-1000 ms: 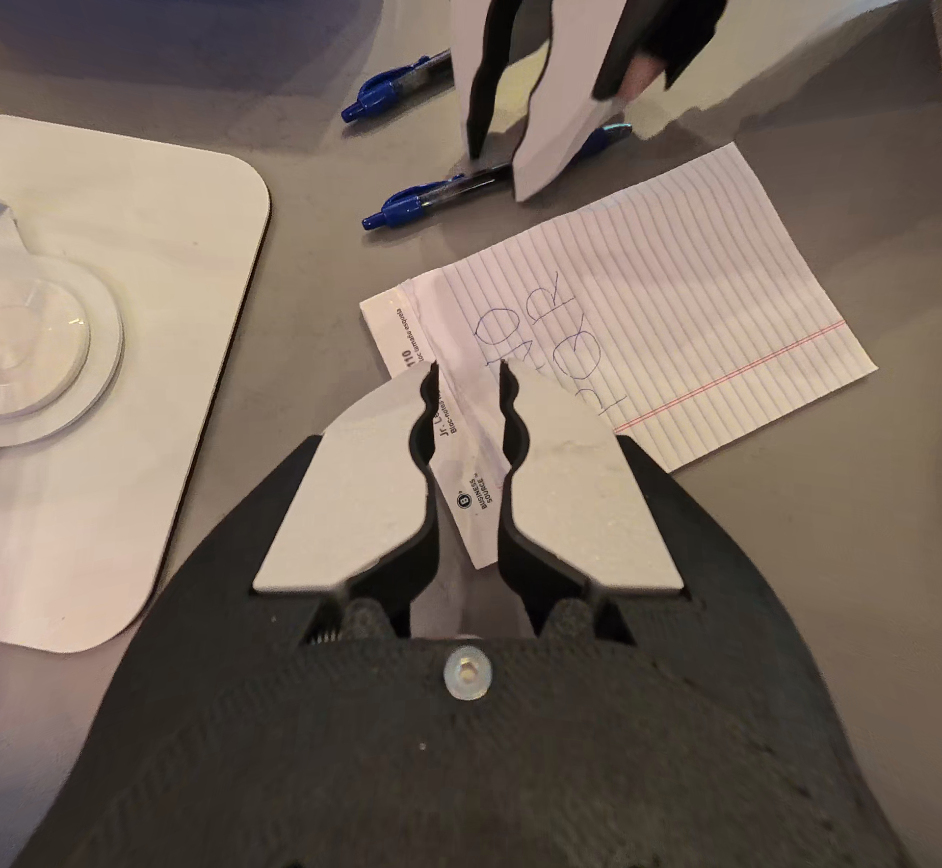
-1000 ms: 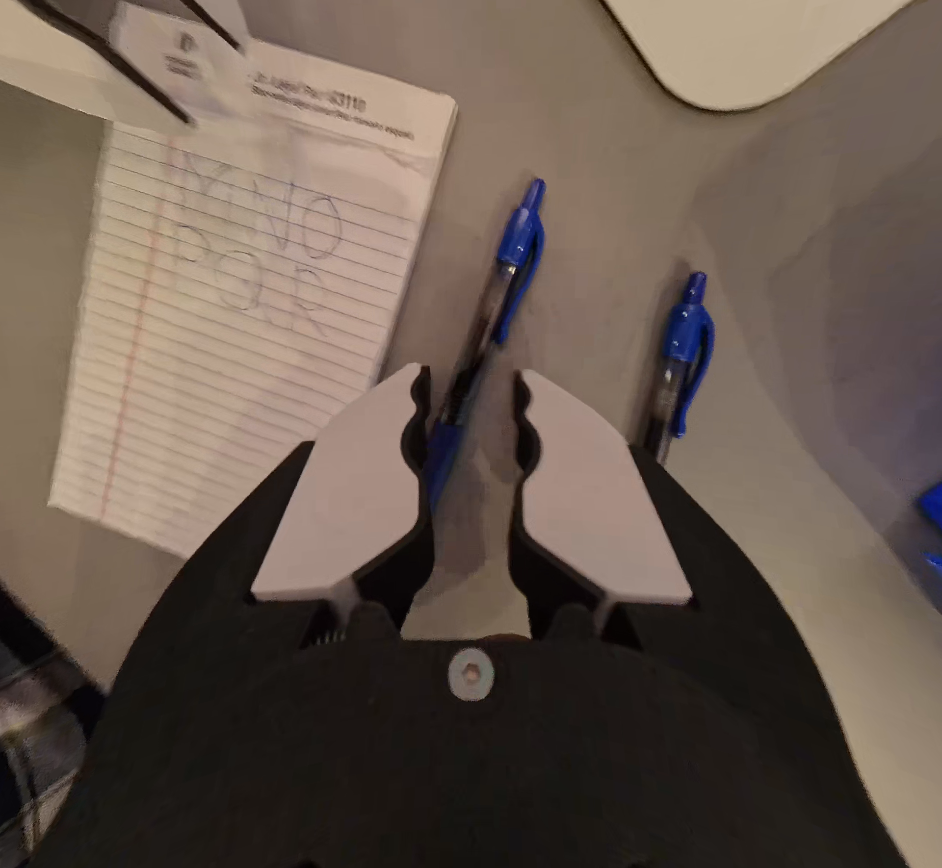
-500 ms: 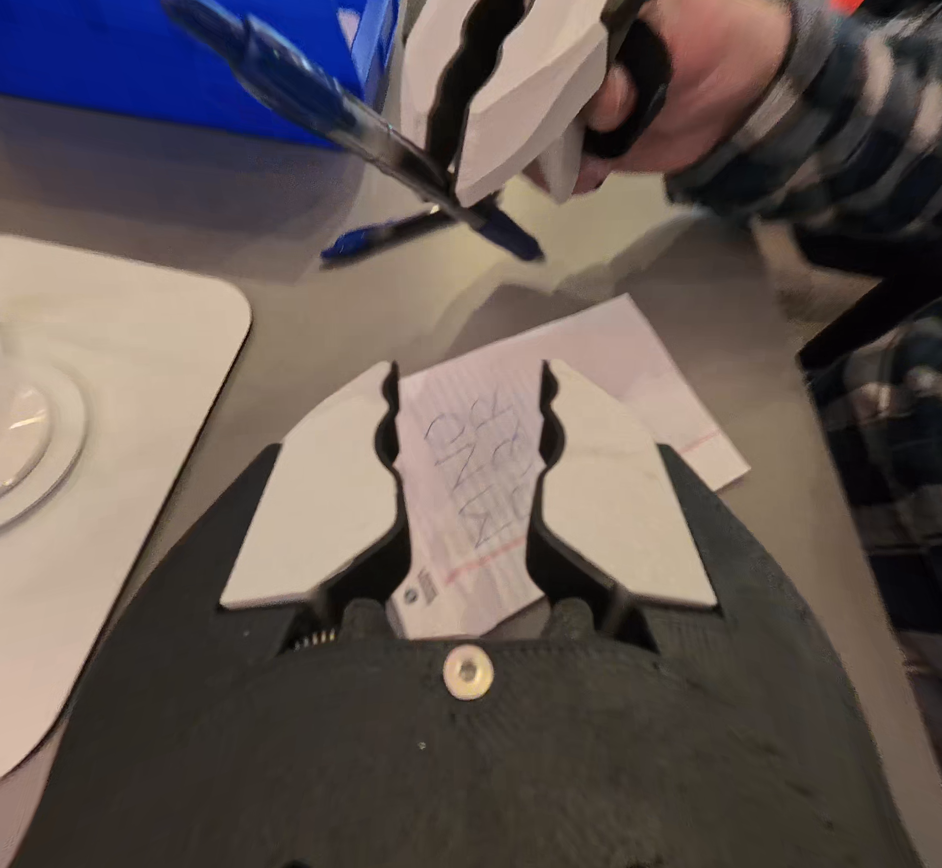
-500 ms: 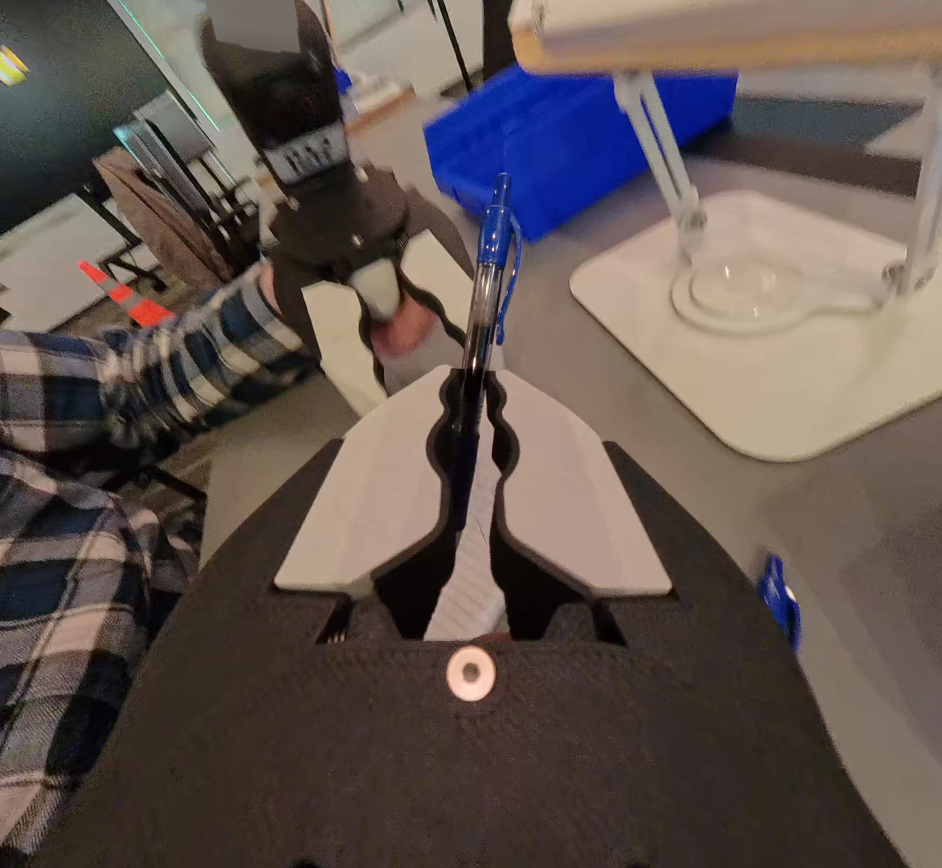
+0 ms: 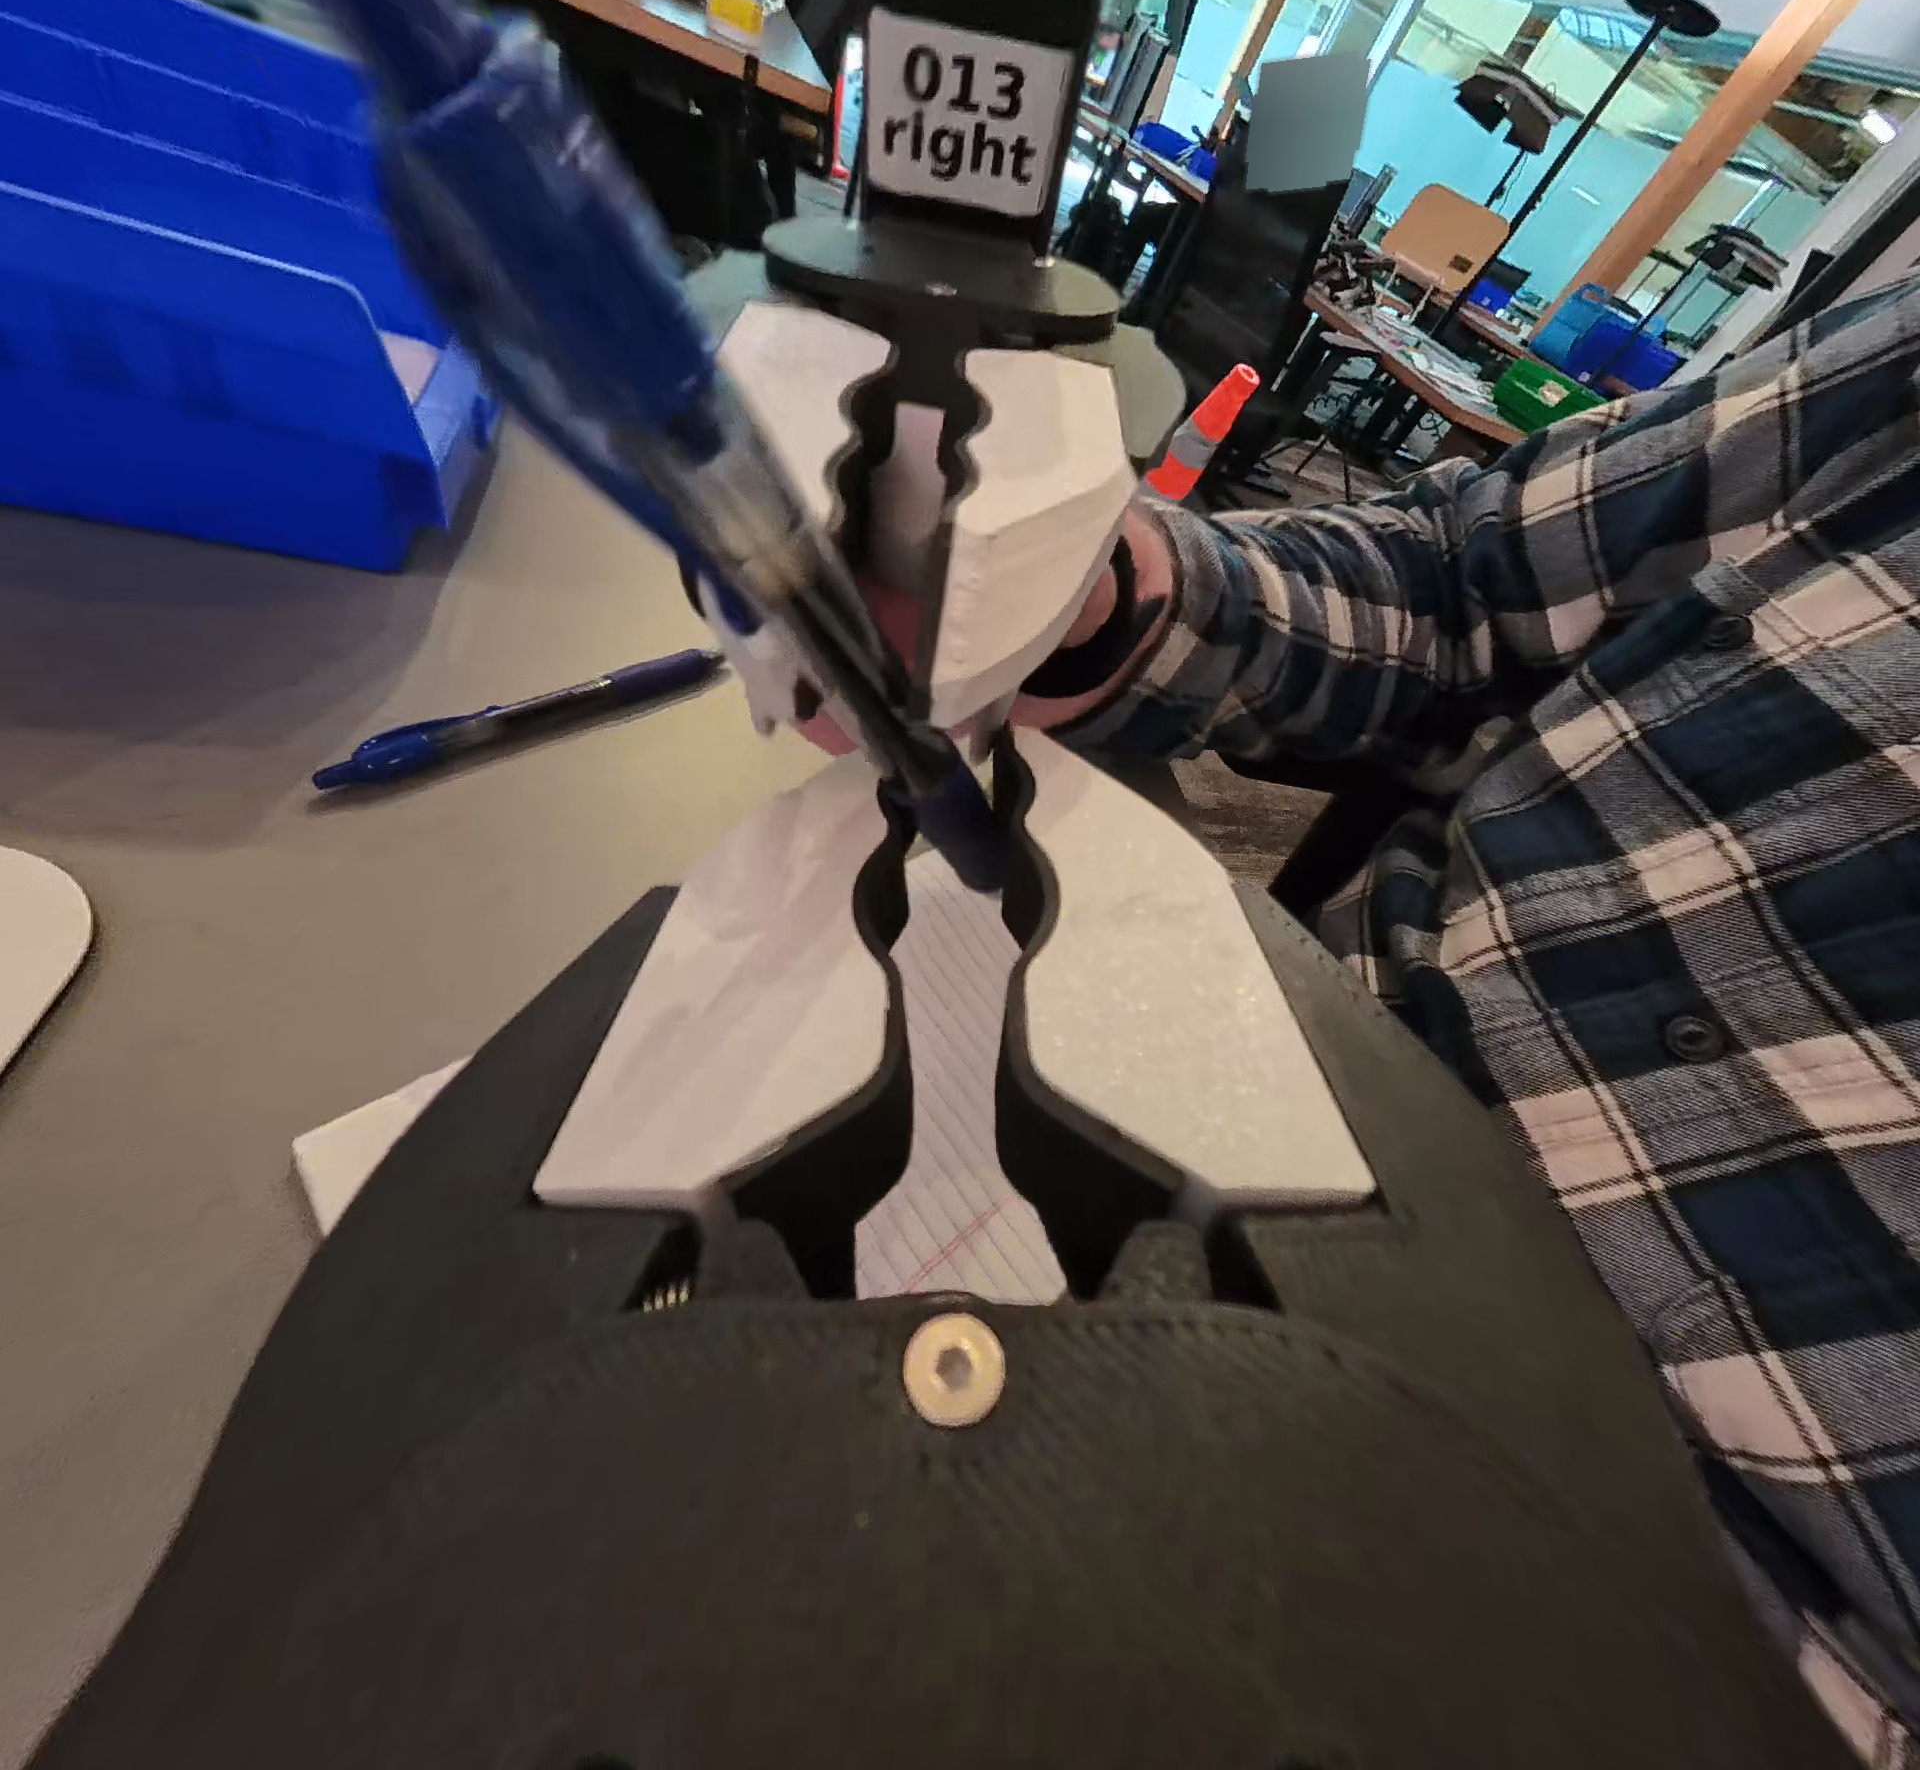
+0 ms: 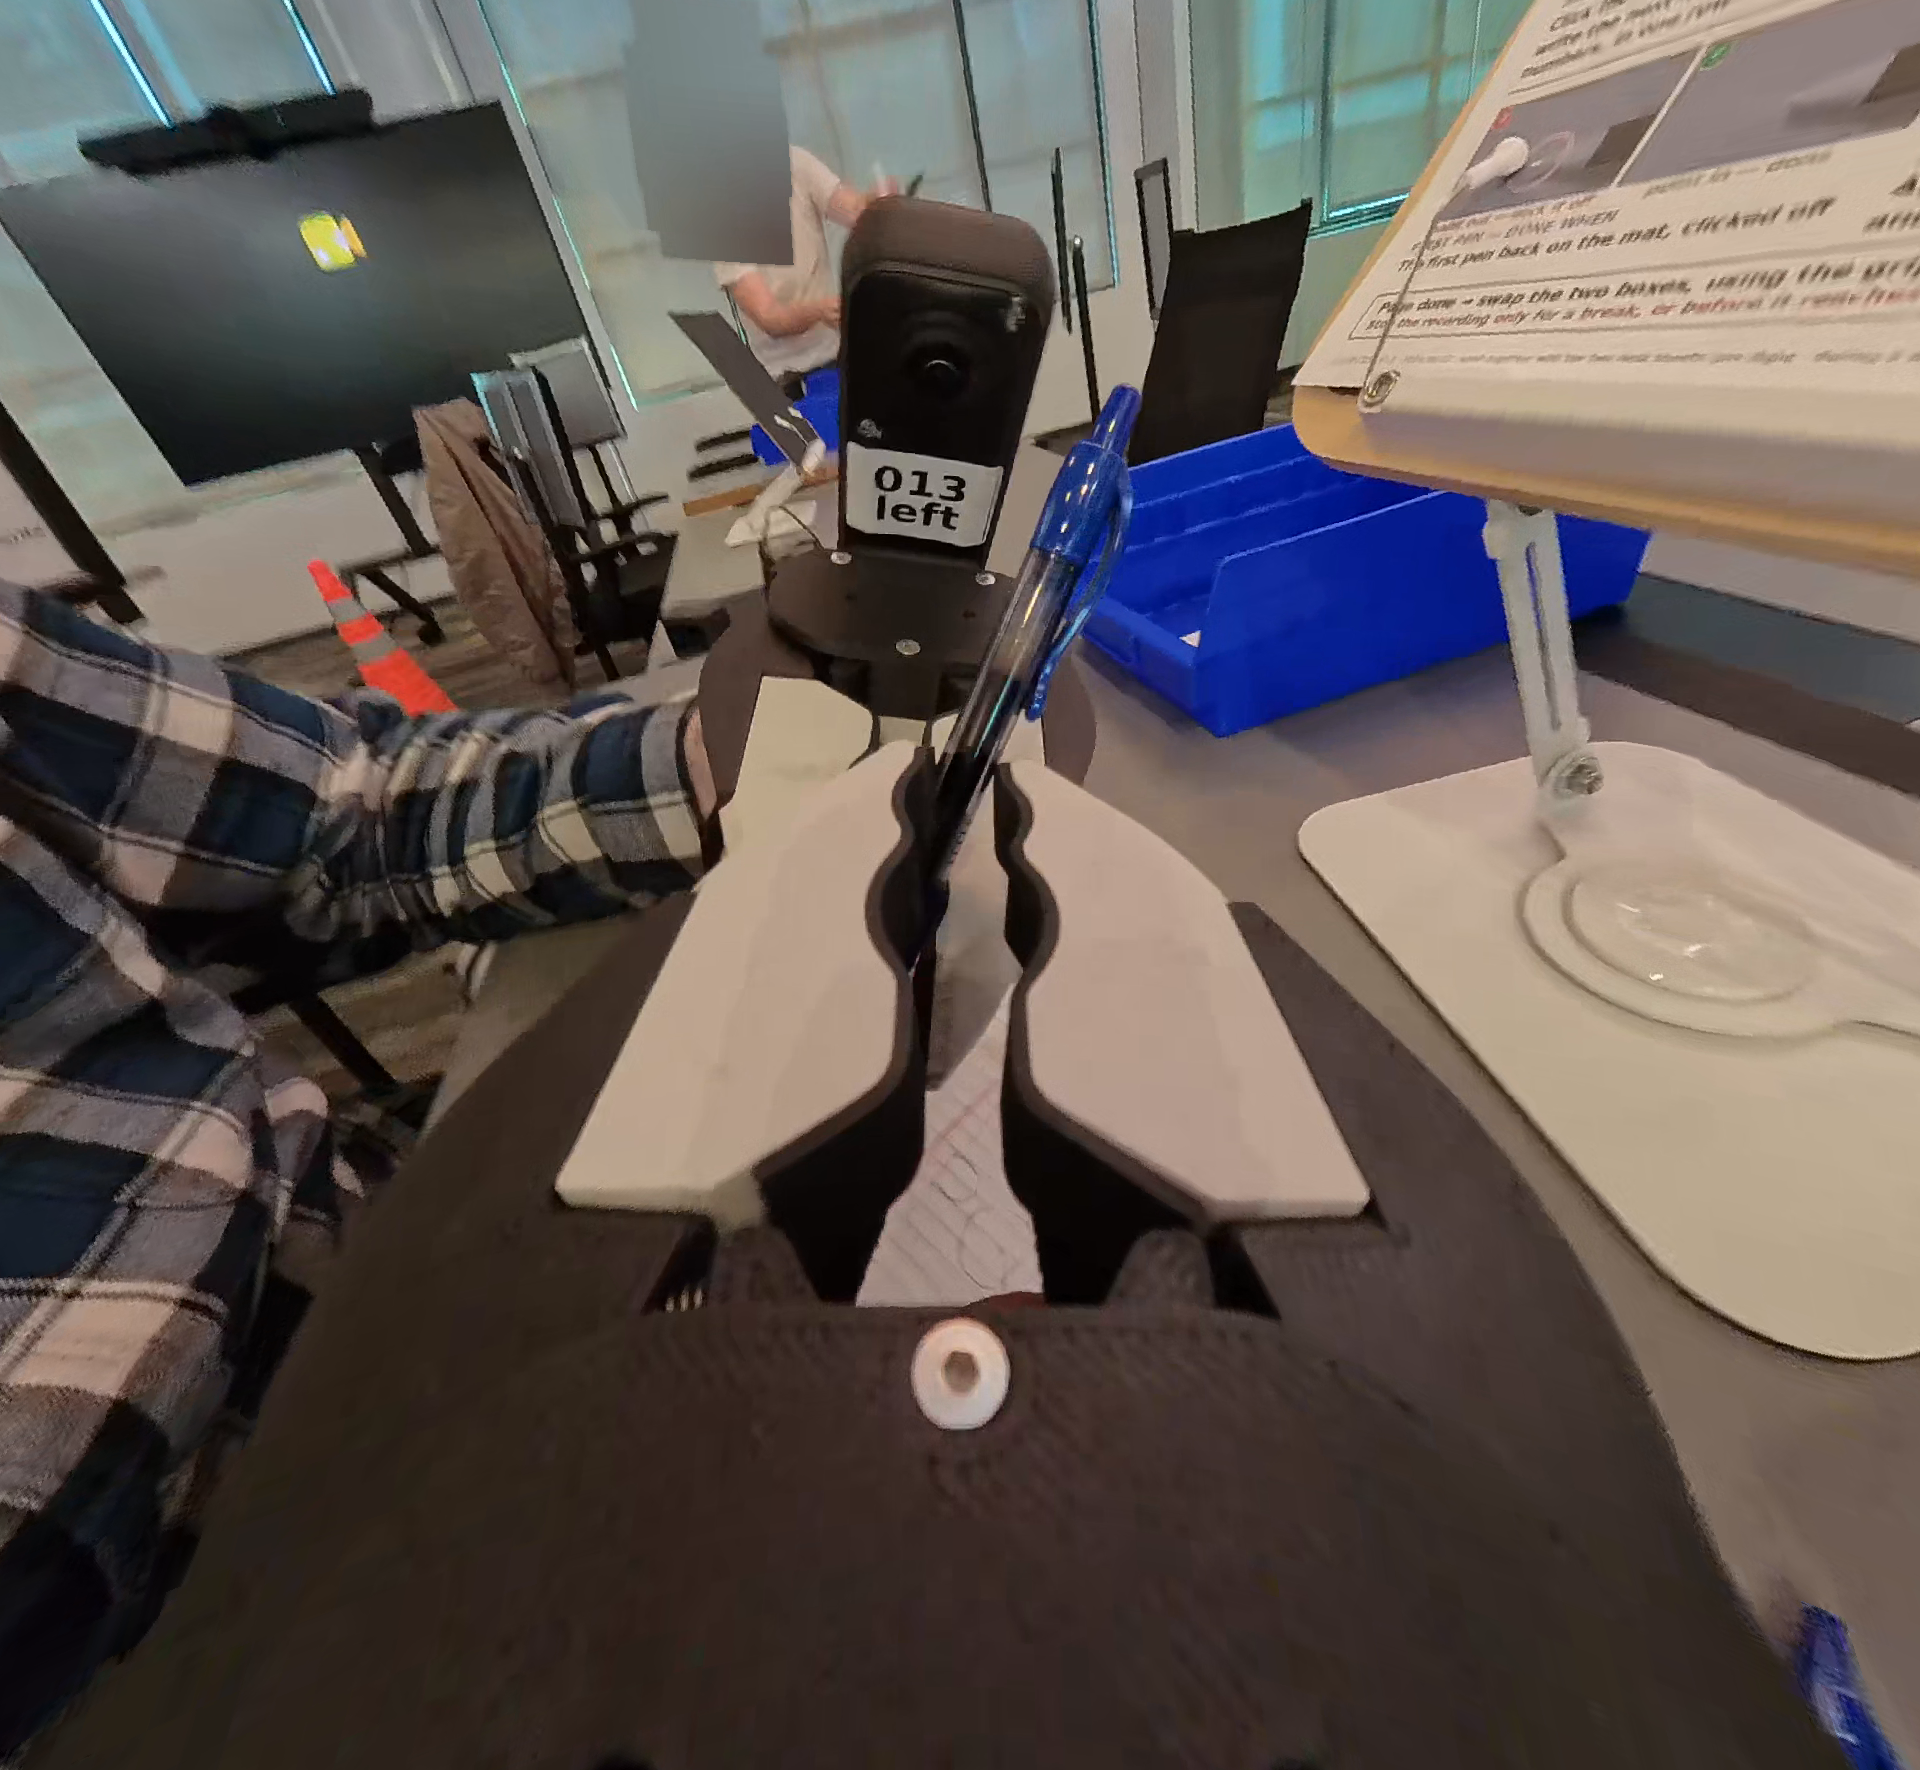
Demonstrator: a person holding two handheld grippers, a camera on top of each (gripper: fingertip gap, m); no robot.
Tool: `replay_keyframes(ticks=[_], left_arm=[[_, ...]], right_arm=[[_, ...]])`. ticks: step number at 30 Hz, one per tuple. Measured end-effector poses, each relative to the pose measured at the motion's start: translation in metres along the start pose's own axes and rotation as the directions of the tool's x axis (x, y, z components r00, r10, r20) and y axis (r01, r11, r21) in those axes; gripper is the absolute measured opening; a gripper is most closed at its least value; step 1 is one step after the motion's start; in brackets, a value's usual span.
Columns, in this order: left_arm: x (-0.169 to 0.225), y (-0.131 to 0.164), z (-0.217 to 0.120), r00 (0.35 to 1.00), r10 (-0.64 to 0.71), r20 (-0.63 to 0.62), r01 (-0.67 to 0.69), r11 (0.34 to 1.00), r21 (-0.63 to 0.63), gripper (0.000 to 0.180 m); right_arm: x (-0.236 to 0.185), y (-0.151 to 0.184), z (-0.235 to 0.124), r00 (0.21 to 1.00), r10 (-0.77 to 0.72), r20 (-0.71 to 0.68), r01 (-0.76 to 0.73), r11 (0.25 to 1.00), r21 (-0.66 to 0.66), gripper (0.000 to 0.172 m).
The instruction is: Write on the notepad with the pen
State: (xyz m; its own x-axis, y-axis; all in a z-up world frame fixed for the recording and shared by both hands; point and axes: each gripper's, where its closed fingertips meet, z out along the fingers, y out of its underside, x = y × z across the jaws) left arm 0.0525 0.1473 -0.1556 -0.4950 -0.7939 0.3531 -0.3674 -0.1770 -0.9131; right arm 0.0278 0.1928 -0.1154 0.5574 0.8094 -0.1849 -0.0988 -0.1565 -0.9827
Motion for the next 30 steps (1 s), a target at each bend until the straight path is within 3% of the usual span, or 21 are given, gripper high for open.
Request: replay_keyframes(ticks=[2, 5, 9, 11, 15, 18, 21, 26, 30], left_arm=[[-0.004, 0.006, -0.002, 1.0, -0.025, 0.015, 0.026, 0.999, -0.044, 0.012], [-0.004, 0.013, -0.006, 1.0, -0.005, 0.014, 0.006, 0.996, -0.089, 0.011], [0.003, 0.018, -0.003, 1.0, 0.001, -0.012, -0.003, 0.989, -0.145, 0.011], [0.004, 0.02, -0.001, 1.0, 0.002, -0.013, -0.004, 0.987, -0.158, 0.011], [0.007, 0.021, 0.002, 1.0, 0.001, -0.031, -0.006, 0.986, -0.165, 0.011], [0.004, 0.027, 0.003, 1.0, -0.009, -0.01, 0.007, 0.981, -0.194, 0.011], [0.005, 0.027, 0.004, 1.0, 0.002, -0.018, -0.006, 0.981, -0.192, 0.011], [-0.003, 0.023, 0.005, 0.998, 0.037, 0.048, -0.028, 0.984, -0.177, 0.011], [-0.013, 0.029, 0.007, 0.991, 0.074, 0.116, -0.047, 0.975, -0.219, 0.01]], right_arm=[[-0.001, -0.008, -0.002, 0.996, -0.087, -0.034, 0.086, 0.996, -0.035, 0.018], [-0.001, -0.027, -0.006, 0.962, -0.266, -0.064, 0.255, 0.957, -0.137, 0.051], [-0.001, -0.04, -0.001, 0.81, -0.585, -0.036, 0.532, 0.76, -0.373, 0.089], [-0.006, -0.03, 0.004, 0.739, -0.671, 0.062, 0.614, 0.632, -0.472, 0.089], [-0.001, -0.006, 0.007, 0.678, -0.714, 0.173, 0.647, 0.469, -0.601, 0.085], [-0.004, -0.004, 0.008, 0.654, -0.733, 0.187, 0.668, 0.444, -0.598, 0.081], [0.004, -0.001, 0.003, 0.587, -0.783, 0.204, 0.682, 0.343, -0.646, 0.08], [0.008, 0.002, 0.001, 0.538, -0.806, 0.248, 0.684, 0.246, -0.687, 0.08], [0.009, 0.009, -0.002, 0.559, -0.782, 0.275, 0.667, 0.227, -0.709, 0.068]])
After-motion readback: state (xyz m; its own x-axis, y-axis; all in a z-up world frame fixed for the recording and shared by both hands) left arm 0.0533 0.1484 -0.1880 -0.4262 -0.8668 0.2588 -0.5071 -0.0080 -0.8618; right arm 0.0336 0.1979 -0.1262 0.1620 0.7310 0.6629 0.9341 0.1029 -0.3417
